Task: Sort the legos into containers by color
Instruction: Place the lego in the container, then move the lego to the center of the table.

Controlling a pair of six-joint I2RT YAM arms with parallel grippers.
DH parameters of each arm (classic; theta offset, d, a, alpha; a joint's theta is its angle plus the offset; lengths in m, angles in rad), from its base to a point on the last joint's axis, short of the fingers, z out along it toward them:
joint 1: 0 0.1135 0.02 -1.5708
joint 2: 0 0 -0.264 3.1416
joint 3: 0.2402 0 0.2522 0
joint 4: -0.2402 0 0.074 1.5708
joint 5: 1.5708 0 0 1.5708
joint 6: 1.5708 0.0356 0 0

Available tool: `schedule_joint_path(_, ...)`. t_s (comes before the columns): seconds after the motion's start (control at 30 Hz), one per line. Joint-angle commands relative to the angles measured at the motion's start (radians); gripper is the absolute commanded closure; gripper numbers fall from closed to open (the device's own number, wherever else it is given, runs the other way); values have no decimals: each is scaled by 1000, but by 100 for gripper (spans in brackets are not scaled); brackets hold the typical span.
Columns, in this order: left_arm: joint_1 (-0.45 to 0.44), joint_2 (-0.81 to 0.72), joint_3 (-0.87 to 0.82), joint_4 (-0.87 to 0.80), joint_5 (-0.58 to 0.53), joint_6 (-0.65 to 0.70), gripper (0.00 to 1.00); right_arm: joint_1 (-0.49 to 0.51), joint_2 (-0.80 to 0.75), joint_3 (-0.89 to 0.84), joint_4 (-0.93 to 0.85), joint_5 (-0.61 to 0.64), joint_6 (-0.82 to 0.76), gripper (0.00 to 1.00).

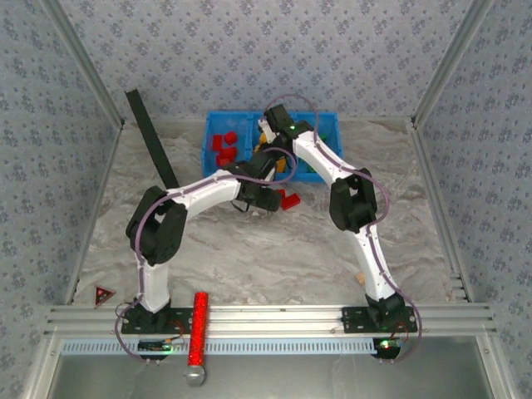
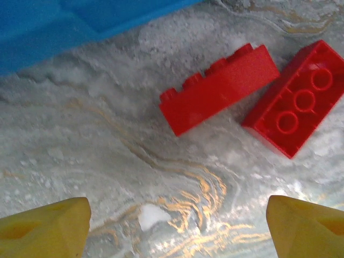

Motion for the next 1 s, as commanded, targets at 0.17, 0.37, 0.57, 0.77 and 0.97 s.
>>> schedule_joint_path(0.17,-5,88,86,74,-39,134,15,-5,-95,2,-51,-9,-1,56)
schedule_joint_path(0.37,-16,129,95,137,-6,175,15,-24,-169,-41,-47,-6,0,55)
schedule_joint_path(0.57,-31,167,117,171,52,199,15,-50,-198,-81,-55,3,4,55)
schedule_joint_path(0.77,-37,213,144,179,118,212,14,-69,-239,-149,-33,12,12,55)
schedule_joint_path(0.97,-46,230,155,135,163,215,20,-83,-273,-198,-26,23,13,55)
